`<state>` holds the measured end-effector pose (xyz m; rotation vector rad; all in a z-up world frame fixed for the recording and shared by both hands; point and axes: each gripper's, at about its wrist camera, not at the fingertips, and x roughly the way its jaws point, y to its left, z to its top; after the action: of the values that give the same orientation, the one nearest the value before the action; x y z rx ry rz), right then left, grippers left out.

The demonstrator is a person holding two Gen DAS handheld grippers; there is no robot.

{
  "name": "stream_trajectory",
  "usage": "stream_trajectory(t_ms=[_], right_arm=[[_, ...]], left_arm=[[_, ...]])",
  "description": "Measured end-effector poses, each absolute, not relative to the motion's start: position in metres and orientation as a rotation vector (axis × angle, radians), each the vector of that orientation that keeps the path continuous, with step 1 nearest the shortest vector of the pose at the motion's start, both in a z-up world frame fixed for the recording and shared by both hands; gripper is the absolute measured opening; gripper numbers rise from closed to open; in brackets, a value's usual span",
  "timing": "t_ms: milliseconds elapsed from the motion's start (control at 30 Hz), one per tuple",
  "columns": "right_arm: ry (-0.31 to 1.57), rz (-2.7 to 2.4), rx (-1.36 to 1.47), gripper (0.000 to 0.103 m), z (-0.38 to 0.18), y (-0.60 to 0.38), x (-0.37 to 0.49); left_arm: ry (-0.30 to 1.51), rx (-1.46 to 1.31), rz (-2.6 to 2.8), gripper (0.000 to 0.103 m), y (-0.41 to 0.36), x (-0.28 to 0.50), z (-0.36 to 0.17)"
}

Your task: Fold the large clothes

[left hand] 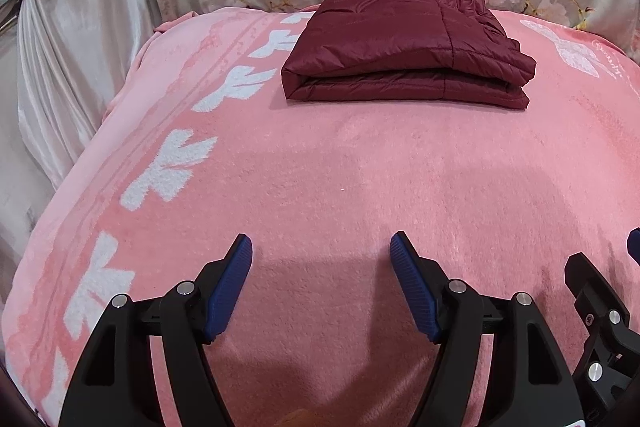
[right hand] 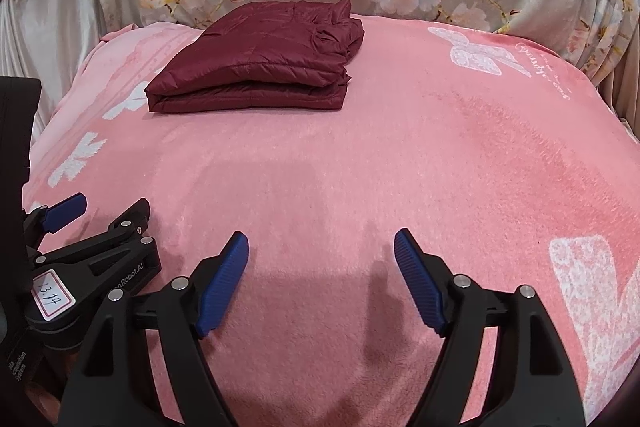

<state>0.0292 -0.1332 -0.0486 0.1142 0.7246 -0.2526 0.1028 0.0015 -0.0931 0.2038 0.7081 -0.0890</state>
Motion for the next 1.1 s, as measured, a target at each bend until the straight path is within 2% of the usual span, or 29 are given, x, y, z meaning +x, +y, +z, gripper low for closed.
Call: stream_trajectory(t_ms=[1100], right_arm=[[0.711,-0.263,0.081,0.074,-0.0445,-0.1297,0.0278]], left_arm=[[0.676,0.215,-0.087,0.070,-0.0013,0.0971,-0.0903]])
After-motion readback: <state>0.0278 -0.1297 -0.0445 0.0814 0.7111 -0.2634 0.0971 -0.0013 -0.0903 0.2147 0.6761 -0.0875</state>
